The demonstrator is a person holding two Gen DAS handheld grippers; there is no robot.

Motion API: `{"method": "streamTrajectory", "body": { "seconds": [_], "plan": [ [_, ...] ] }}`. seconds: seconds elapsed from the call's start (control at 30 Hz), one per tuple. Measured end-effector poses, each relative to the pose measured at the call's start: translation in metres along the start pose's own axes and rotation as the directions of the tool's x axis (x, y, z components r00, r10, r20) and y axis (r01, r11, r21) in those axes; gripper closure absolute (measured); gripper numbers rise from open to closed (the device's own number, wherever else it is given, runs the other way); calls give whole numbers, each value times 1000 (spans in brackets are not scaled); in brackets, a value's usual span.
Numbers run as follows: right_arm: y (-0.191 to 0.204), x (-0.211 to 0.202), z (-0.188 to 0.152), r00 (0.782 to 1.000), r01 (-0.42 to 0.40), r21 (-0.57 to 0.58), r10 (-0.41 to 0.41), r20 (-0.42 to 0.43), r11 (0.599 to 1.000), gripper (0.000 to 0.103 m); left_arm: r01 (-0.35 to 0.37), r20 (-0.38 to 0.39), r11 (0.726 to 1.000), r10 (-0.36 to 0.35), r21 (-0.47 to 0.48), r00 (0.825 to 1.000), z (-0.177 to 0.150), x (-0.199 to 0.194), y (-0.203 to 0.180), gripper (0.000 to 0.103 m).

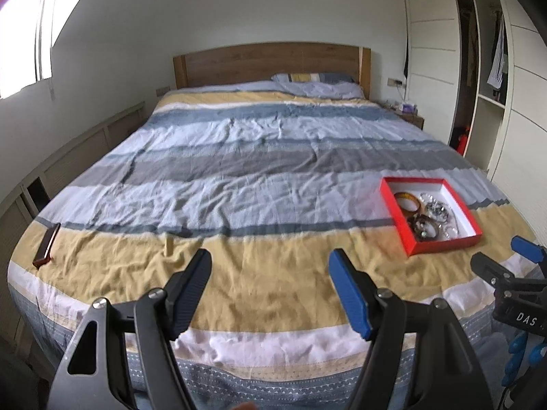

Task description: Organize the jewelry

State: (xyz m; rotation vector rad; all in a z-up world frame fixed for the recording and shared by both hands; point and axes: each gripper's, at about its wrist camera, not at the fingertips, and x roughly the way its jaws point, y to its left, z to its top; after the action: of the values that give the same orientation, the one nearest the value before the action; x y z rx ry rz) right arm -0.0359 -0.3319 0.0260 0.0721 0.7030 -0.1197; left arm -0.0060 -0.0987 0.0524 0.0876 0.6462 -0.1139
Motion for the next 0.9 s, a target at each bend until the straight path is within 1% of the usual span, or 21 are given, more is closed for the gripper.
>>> {"method": "streamTrajectory", "body": {
  "seconds": [0.3, 0.5, 0.6, 0.9],
  "plan": [
    [-1, 30, -10, 996, -1, 14, 2, -84, 1000, 1, 7, -113, 1000, -6, 9, 994, -16, 39, 0, 33],
    [-5, 45, -13, 994, 9, 19, -7, -112, 1000, 1, 0, -171, 1000, -1, -10, 985, -27, 61, 2, 33],
    [-6, 48, -13, 993, 15, 18, -13, -115, 1000, 1, -13, -182, 1000, 10, -15, 983, -30, 69, 3, 33],
    [-12, 46, -10, 993, 65, -17, -66, -97, 998, 1, 2, -228, 1000, -3, -1, 974, -37, 82, -3, 33]
  ]
}}
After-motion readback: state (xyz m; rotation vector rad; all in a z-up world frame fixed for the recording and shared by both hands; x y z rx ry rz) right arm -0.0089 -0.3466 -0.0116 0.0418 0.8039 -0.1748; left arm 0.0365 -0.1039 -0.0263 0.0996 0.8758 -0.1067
